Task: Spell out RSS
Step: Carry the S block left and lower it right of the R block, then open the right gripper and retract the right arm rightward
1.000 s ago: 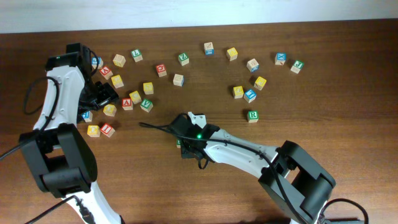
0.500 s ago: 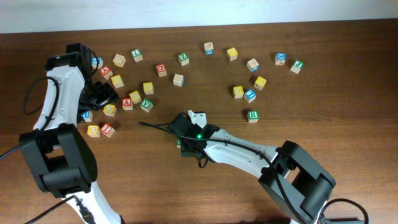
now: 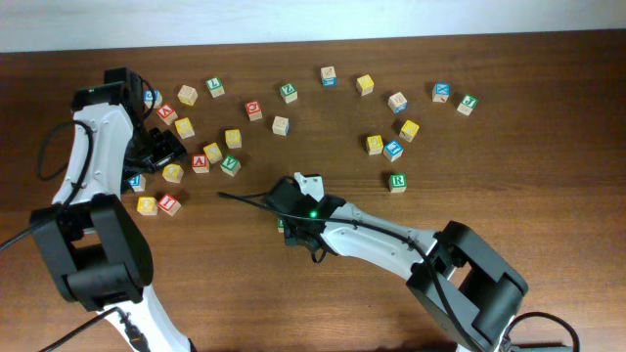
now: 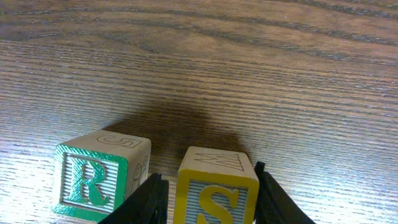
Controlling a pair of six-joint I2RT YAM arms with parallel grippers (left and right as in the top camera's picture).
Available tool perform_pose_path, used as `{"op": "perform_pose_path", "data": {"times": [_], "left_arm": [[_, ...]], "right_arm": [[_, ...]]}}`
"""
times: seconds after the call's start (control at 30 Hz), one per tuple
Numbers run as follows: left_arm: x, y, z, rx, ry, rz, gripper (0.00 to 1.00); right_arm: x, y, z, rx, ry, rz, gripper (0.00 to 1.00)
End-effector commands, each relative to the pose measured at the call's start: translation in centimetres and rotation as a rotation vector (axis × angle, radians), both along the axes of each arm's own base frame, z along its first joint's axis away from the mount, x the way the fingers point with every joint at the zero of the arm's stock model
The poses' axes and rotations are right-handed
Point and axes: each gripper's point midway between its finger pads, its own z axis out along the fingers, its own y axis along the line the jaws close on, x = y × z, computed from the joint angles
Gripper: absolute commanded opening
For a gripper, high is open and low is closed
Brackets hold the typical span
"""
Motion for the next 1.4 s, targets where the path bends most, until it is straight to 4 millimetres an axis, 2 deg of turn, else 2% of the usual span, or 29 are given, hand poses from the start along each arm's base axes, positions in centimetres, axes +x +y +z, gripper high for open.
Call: {"op": "perform_pose_path", "data": {"times": [0.0, 0.13, 0.27, 0.37, 0.53, 0.67, 0.77, 0.83, 0.87, 0.9, 0.93, 1.03, 1.07, 1.13, 1.23, 1.37], "left_arm": [[-0.3, 0.0, -0.6, 0.008, 0.019, 0.011, 0.99], [-0.3, 0.0, -0.6, 0.008, 0.02, 0.011, 0.99], [-0.3, 0.0, -0.6, 0.008, 0.019, 0.011, 0.99], [-0.3, 0.0, -0.6, 0.009, 0.019, 0.011, 0.99], [-0.3, 0.0, -0.6, 0.008, 0.019, 0.012, 0.99], [-0.3, 0.0, -0.6, 0.008, 0.019, 0.011, 0.99], [-0.3, 0.0, -0.6, 0.008, 0.019, 0.011, 0.99], [-0.3, 0.0, -0.6, 0.008, 0.02, 0.011, 0.99], [-0.3, 0.0, -0.6, 0.008, 0.019, 0.011, 0.99], [-0.3, 0.0, -0.6, 0.008, 0.019, 0.011, 0.99], [-0.3, 0.0, -0.6, 0.008, 0.019, 0.011, 0.99], [-0.3, 0.0, -0.6, 0.009, 0.019, 0.011, 0.99], [-0.3, 0.0, -0.6, 0.008, 0.019, 0.011, 0.99], [-0.3, 0.0, -0.6, 0.008, 0.019, 0.011, 0.99], [-0.3, 0.0, -0.6, 0.008, 0.019, 0.011, 0.99], [-0.3, 0.0, -0.6, 0.008, 0.019, 0.011, 0.99]], "right_arm": [[0.5, 0.3, 0.9, -0.006, -0.031, 0.023, 0.35], [1.0, 0.3, 1.7, -0.005, -0.034, 0.019, 0.36], [1.9, -0.8, 2.7, -0.011, -0.028, -0.017, 0.36], [2.6, -1.6, 4.3, 0.003, -0.039, -0.031, 0.35], [3.3, -0.9, 10.6, 0.099, -0.151, 0.038, 0.38], [3.5, -1.8, 15.9, 0.178, -0.252, 0.025, 0.4], [3.9, -4.1, 20.1, 0.206, -0.347, 0.0, 0.41], [4.0, -5.8, 22.2, 0.2, -0.397, 0.012, 0.43], [4.1, -7.1, 23.1, 0.193, -0.417, 0.0, 0.49], [4.4, -8.8, 23.7, 0.171, -0.435, -0.041, 0.59], [4.8, -11.0, 24.2, 0.138, -0.454, -0.097, 0.62], [5.9, -18.0, 25.0, 0.059, -0.477, -0.275, 0.63], [6.1, -19.7, 25.1, 0.046, -0.474, -0.319, 0.68], [6.3, -24.4, 24.8, 0.004, -0.457, -0.443, 1.0], [5.5, -30.8, 23.7, -0.063, -0.399, -0.611, 0.98], [4.4, -35.3, 22.7, -0.109, -0.343, -0.738, 0.98]]}}
